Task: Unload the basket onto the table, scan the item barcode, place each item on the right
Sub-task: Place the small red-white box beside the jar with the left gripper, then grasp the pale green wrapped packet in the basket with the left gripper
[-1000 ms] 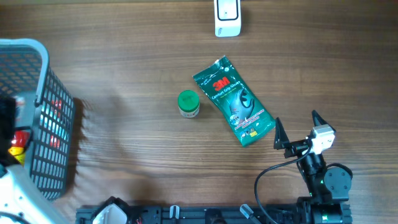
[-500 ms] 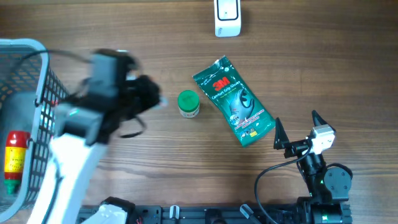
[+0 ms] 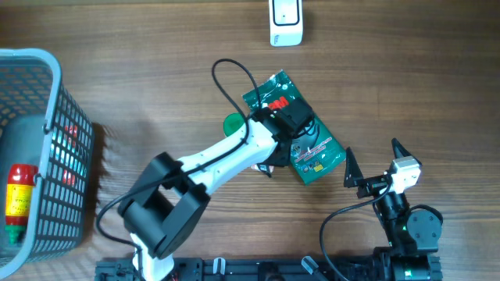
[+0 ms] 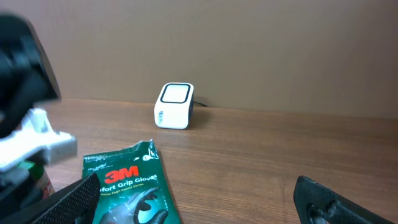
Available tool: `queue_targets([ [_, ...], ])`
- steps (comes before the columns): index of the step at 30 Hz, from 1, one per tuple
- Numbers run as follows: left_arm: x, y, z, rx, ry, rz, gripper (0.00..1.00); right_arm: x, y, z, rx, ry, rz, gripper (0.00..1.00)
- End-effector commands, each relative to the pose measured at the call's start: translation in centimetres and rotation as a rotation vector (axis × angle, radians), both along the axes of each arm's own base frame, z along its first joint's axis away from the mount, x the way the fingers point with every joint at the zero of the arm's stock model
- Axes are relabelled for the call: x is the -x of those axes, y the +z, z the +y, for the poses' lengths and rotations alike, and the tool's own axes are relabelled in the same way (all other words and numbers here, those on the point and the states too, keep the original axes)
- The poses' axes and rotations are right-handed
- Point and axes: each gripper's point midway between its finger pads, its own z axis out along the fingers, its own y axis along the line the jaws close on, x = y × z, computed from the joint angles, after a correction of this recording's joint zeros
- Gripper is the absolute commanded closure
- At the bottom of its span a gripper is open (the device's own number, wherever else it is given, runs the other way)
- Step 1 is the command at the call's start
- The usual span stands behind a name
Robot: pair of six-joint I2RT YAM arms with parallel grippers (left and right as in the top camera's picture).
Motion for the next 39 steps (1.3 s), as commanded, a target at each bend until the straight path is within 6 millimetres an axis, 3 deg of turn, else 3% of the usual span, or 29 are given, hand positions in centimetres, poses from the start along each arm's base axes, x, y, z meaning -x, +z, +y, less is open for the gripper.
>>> queue_targets([
  [1,-1.3,0.1,1.3,-0.12,-0.185,-0.065,0.55,0.1,0.1,0.3,0.01,0.016,-0.008,0.0],
  [3,-2.4,0.6,2.7,-0.222,-0.26,-0.113,0.5,0.1,0.1,0.3,0.01,0.016,-0.008,0.0],
  [5,-3.2,1.2,3.3,-0.279,-0.31,-0.15,0.36,0.1,0.1,0.3,0.01,0.016,-0.008,0.0],
  [9,-3.9,3.5,2.1,-0.243,-0.309,-0.197,0.01,0.1,0.1,0.3,0.01,0.016,-0.008,0.0],
  [10,-4.1,4.6,1.6,-0.225,-0.306,-0.218,0.0,0.1,0.1,0.3,0.01,0.016,-0.008,0.0],
  [15,-5.2,14.4,0.0,-0.072,-0.272,-0.388,0.0,0.1,0.1,0.3,0.01,0.016,-0.008,0.0],
  [18,-5.8,20.9,1.2,0.031,-0.209,-0.522,0.0,0.1,0.1,0.3,0.01,0.016,-0.008,0.0],
  [20,-6.5,26.3,4.7,0.109,-0.056,-0.648,0.0,0.1,0.1,0.3,0.01,0.016,-0.008,0.0],
  [22,-6.9,30.0,8.9,0.151,0.096,-0.745,0.0,0.1,0.1,0.3,0.01,0.016,-0.008,0.0],
  [25,-6.3,35.0,18.2,0.204,0.407,-0.884,0.0,0.1,0.1,0.3,0.01,0.016,-0.008,0.0],
  [26,-5.5,36.7,22.5,0.204,0.545,-0.945,0.0,0.1,0.1,0.3,0.01,0.016,-0.008,0.0],
  [28,-3.9,38.4,28.1,0.173,0.714,-1.02,0.0,0.1,0.1,0.3,0.01,0.016,-0.008,0.0],
  [29,-2.3,39.3,32.0,0.129,0.827,-1.067,0.0,0.1,0.1,0.3,0.01,0.016,-0.008,0.0],
  [32,0.5,39.6,38.5,0.07,1.025,-1.097,0.0,0.1,0.1,0.3,0.01,0.016,-0.008,0.0],
  [33,1.3,38.9,40.7,0.059,1.095,-1.074,0.0,0.1,0.1,0.3,0.01,0.016,-0.008,0.0],
  [35,1.9,37.4,43.3,0.076,1.173,-1.024,0.0,0.1,0.1,0.3,0.01,0.016,-0.008,0.0],
  [39,2.2,32.5,49.1,0.169,1.391,-0.874,0.0,0.1,0.1,0.3,0.01,0.016,-0.008,0.0],
])
